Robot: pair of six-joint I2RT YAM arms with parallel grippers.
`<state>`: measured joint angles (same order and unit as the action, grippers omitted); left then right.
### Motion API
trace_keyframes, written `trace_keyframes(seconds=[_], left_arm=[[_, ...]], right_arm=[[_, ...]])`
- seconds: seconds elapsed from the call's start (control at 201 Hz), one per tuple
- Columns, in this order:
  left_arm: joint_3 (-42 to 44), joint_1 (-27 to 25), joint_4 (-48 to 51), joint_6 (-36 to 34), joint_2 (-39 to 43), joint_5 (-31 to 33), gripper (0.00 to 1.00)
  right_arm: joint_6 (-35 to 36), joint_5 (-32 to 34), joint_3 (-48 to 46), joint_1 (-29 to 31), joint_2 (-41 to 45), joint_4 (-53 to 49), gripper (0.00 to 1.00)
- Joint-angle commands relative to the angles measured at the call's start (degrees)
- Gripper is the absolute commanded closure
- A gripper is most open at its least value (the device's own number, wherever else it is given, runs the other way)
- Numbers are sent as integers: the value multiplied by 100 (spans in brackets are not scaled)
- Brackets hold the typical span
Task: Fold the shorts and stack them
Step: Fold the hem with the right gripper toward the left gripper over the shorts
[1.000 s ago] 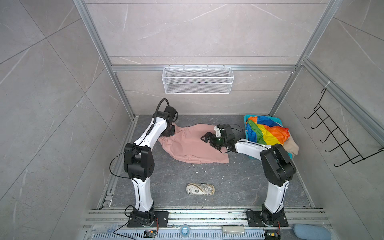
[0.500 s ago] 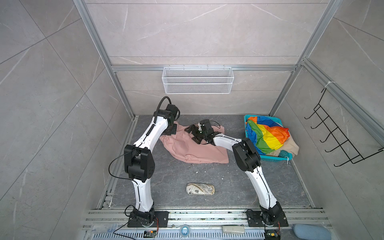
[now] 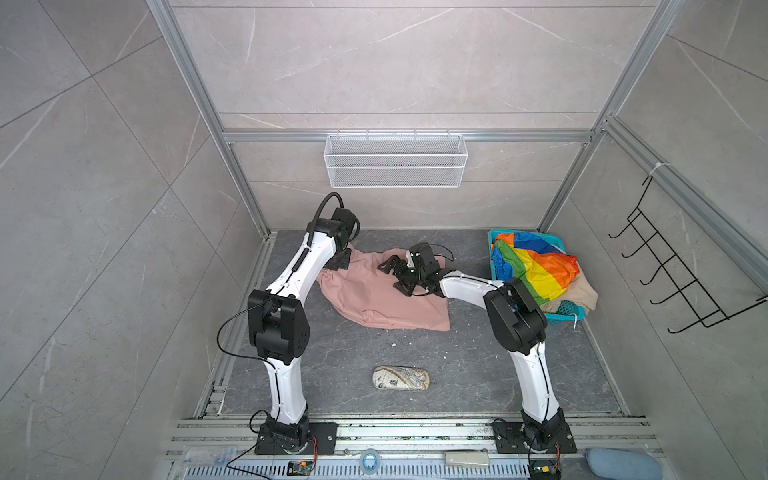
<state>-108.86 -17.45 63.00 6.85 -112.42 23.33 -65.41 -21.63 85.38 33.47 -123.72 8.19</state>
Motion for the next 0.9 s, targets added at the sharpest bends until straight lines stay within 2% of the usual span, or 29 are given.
trace_keyframes(seconds=[0.0, 0.135, 0.334, 0.608, 0.807, 0.897], left_arm=[[-67, 31, 76, 22, 330, -146, 100], [46, 31, 18, 128, 386, -313, 100], [217, 46, -126, 197, 551, -342, 100], [443, 233, -202, 163, 736, -365, 100], [586, 322, -302, 127, 837, -395, 100], [551, 320, -253, 78, 836, -337, 100]], right_arm=[[-82, -9, -759, 401, 493, 696, 1], [-304, 39, -1221, 832, 694, 1105, 1], [-406, 339, -1308, 1364, 570, 1188, 1], [-335, 396, -1393, 1450, 155, 1161, 1], [-149, 350, -1431, 1451, 375, 952, 1], [10, 273, -1597, 1423, 790, 920, 1]])
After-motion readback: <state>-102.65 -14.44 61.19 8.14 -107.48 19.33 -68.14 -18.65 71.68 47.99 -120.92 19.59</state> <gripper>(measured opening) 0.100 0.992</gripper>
